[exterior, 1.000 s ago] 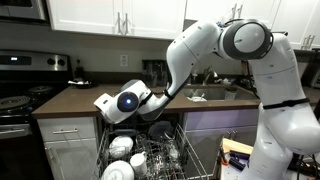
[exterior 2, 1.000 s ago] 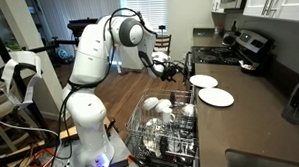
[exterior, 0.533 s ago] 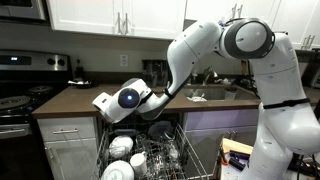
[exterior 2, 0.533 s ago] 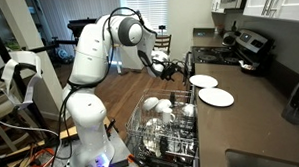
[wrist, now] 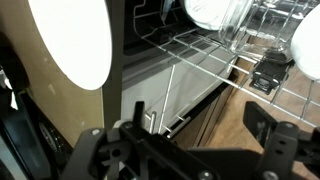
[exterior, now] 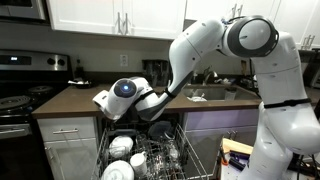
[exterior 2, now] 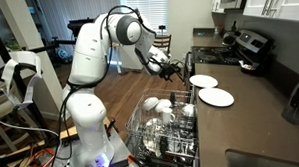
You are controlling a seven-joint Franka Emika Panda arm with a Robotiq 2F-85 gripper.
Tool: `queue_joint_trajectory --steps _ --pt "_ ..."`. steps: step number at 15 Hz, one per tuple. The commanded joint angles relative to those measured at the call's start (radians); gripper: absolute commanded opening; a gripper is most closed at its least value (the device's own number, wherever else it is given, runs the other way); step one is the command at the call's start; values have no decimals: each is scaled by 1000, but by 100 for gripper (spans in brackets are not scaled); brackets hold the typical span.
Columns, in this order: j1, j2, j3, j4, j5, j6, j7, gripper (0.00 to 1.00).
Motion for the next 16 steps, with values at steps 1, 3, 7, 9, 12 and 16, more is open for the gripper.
queue_joint_trajectory --steps 1,3,7,9,12,16 --pt "8 -28 -13 -18 110 -33 -97 100" --pt "12 -26 -22 -12 149 -48 -121 100" --pt "19 -25 -34 0 211 -88 -160 100" --pt "21 -24 -37 7 231 -106 -172 100" --pt "30 -20 -42 17 255 -131 -182 100" --pt "33 -15 -42 28 283 -161 -195 100"
